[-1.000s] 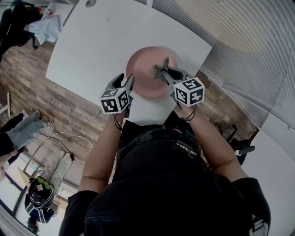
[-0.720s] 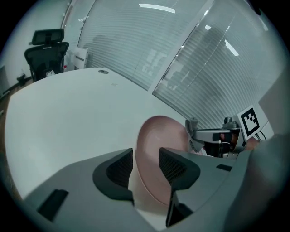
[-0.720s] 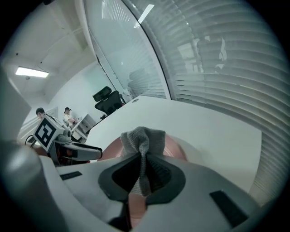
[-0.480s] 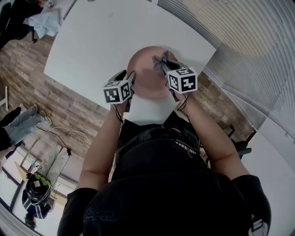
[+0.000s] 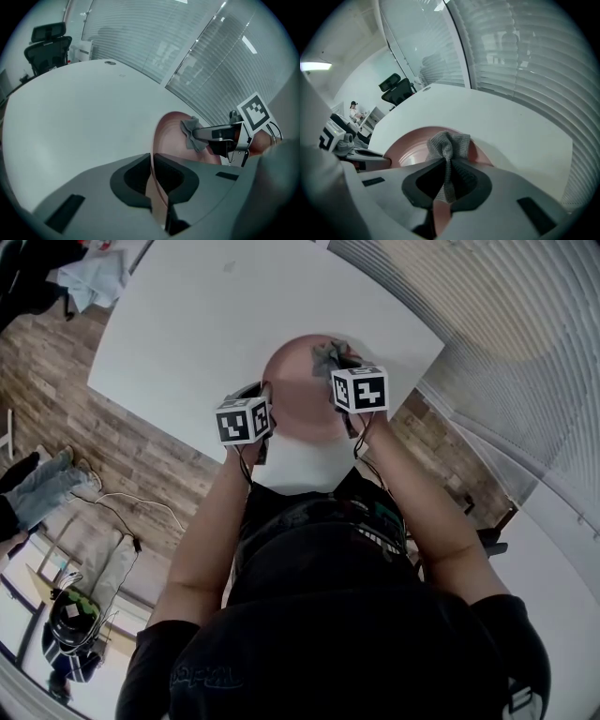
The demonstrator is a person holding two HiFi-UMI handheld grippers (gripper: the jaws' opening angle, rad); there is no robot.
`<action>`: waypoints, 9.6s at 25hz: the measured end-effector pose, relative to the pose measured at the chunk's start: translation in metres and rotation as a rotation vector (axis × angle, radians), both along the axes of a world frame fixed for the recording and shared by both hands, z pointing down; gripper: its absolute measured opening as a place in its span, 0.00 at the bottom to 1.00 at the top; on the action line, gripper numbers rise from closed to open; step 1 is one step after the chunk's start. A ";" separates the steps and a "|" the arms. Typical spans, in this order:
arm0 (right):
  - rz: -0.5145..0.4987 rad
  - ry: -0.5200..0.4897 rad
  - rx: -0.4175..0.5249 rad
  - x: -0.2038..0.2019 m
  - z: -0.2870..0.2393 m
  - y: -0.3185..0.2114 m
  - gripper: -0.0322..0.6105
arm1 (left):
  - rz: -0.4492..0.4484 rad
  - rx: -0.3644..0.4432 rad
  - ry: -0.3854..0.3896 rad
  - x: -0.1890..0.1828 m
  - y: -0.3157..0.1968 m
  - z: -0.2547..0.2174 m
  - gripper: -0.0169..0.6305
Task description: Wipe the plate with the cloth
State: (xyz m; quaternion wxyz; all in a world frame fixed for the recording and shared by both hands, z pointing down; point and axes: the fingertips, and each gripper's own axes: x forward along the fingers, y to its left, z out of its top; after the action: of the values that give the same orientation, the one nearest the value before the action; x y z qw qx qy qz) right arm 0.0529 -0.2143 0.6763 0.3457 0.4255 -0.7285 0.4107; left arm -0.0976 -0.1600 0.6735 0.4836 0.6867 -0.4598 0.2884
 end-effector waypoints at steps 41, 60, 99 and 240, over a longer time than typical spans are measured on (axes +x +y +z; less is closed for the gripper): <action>-0.617 -0.054 -0.249 -0.098 0.004 0.145 0.11 | -0.006 -0.001 -0.020 0.001 -0.009 -0.002 0.07; -0.584 0.431 -0.177 0.048 0.012 0.059 0.11 | 0.102 0.002 -0.075 0.009 -0.012 -0.002 0.07; -0.992 -0.024 0.015 -0.122 -0.002 0.140 0.11 | 0.073 -0.019 -0.036 0.002 -0.012 -0.003 0.07; -0.272 0.015 0.327 -0.035 -0.171 0.083 0.11 | 0.265 0.348 0.117 0.020 0.015 -0.173 0.16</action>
State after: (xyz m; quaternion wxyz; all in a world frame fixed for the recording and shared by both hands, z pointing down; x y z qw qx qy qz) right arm 0.0175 -0.1309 0.5056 0.3298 0.3767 -0.8335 0.2335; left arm -0.0773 -0.1453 0.5010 0.3416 0.8297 -0.3794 0.2256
